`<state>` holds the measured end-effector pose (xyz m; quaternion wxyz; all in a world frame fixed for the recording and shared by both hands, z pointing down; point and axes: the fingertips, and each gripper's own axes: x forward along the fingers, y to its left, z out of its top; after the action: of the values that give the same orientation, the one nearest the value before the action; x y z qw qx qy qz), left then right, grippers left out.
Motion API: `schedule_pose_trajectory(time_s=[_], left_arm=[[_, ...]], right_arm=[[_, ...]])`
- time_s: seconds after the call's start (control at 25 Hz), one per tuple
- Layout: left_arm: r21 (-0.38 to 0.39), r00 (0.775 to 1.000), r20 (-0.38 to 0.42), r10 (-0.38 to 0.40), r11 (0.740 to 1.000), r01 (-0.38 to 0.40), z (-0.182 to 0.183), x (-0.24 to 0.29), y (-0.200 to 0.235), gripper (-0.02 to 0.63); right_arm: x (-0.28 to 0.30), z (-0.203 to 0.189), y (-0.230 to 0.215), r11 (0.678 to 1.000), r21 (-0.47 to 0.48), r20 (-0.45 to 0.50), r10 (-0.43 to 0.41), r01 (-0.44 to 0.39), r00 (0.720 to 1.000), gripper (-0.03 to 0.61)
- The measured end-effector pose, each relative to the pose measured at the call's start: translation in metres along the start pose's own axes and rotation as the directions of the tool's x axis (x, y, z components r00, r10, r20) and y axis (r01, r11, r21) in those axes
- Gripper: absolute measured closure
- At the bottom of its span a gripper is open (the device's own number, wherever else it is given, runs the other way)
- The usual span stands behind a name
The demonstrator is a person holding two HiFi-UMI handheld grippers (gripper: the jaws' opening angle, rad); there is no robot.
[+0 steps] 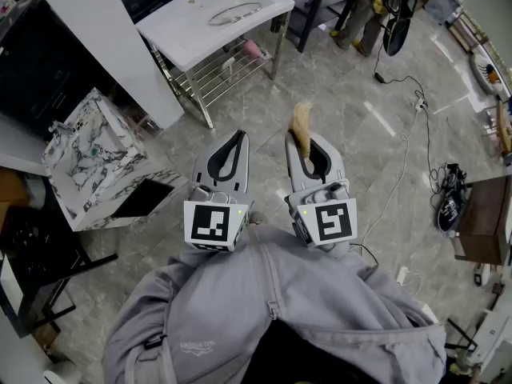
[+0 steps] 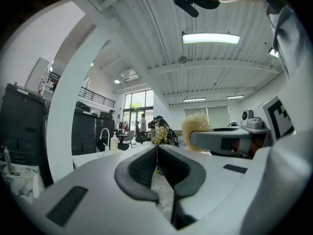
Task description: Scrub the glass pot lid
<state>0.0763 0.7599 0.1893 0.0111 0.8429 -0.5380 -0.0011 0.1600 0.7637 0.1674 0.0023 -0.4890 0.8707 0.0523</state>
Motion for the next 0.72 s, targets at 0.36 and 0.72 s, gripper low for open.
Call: schedule_pose_trajectory(time_s=[0.36,0.72], left_arm=[[0.016,1.000,-0.002,0.006,1.000,-0.006,-0.003,0.022,-0.015,0.601],[0.011,0.999,-0.020,0.032,0.999,-0.032,-0.010,0.041,-0.013,0.603]], right_arm=[[0.000,-0.003,-0.022,0.999,0.032,0.017,0.032,-0.032,0.999,0.534],[0.011,-0.011,-0.045,0.998,0.039,0.024,0.045,-0.046,0.999,0.534]])
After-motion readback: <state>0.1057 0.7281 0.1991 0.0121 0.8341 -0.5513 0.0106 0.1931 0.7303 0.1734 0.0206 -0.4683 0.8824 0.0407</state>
